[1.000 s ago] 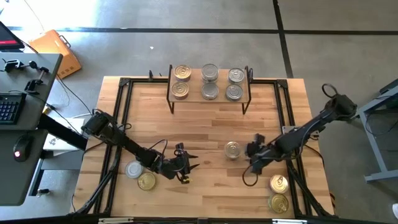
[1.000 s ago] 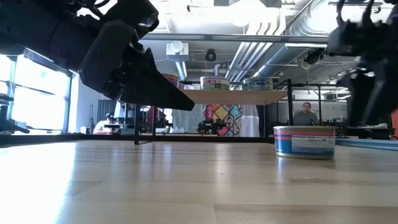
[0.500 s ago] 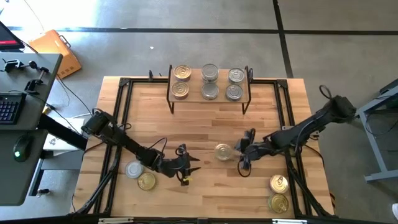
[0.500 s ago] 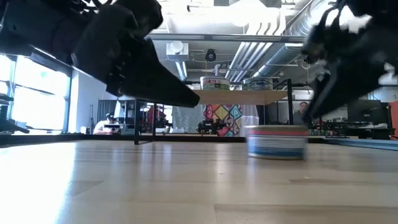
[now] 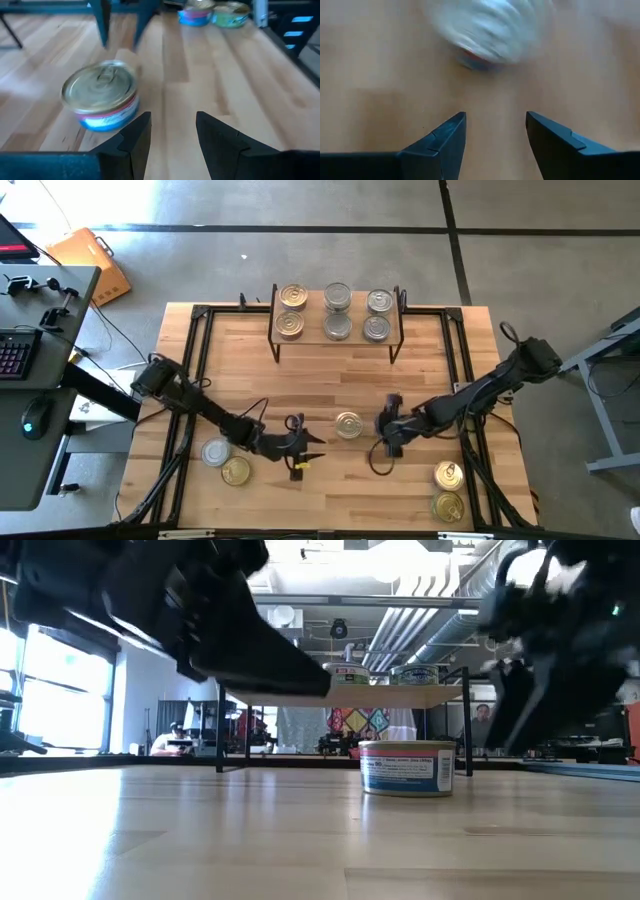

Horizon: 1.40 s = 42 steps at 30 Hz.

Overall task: Stack canned seafood by type on shelf
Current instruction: Stack the blue pink tuna can on top of the other blue pink tuna can on the shelf

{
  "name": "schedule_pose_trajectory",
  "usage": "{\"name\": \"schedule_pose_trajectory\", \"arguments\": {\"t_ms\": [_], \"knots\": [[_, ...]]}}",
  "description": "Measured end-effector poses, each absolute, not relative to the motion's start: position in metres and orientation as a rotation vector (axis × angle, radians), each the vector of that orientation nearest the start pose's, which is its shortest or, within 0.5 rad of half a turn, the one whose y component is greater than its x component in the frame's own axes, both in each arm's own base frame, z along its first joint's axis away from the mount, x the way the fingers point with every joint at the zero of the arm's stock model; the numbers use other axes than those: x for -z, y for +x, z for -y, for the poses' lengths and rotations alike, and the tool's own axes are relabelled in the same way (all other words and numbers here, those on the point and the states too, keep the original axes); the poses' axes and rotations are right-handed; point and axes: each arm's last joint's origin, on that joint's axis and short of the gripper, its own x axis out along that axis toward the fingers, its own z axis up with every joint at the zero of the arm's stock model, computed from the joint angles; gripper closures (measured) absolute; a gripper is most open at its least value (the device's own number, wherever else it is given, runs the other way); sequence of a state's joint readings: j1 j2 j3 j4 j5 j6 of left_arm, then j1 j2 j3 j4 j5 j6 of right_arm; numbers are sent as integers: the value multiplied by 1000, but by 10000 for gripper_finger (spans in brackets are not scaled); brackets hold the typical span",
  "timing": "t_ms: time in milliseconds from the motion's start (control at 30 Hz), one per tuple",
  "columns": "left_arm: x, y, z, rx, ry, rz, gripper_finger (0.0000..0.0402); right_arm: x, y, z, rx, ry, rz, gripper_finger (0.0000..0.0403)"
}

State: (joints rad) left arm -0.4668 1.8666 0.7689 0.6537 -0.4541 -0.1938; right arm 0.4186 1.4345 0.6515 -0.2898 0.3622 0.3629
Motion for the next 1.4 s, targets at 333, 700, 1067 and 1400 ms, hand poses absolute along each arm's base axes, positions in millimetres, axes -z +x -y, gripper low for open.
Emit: {"name": "schedule_pose_trajectory", "arguments": {"t_ms": [333,700,1067,1400], "knots": [[-119,327,123,-43,-67,-397,253,-141,254,-68,195,56,-883,204],[-163,301,142,28,37,-418,253,-118,335,-121,-182,47,-664,204],[-160,284,152,-12,57,-525,253,-144,370,-157,-307,-301,-730,204],[-127,300,159,-133,175,-560,253,-150,303,-157,45,-232,-732,204]]}}
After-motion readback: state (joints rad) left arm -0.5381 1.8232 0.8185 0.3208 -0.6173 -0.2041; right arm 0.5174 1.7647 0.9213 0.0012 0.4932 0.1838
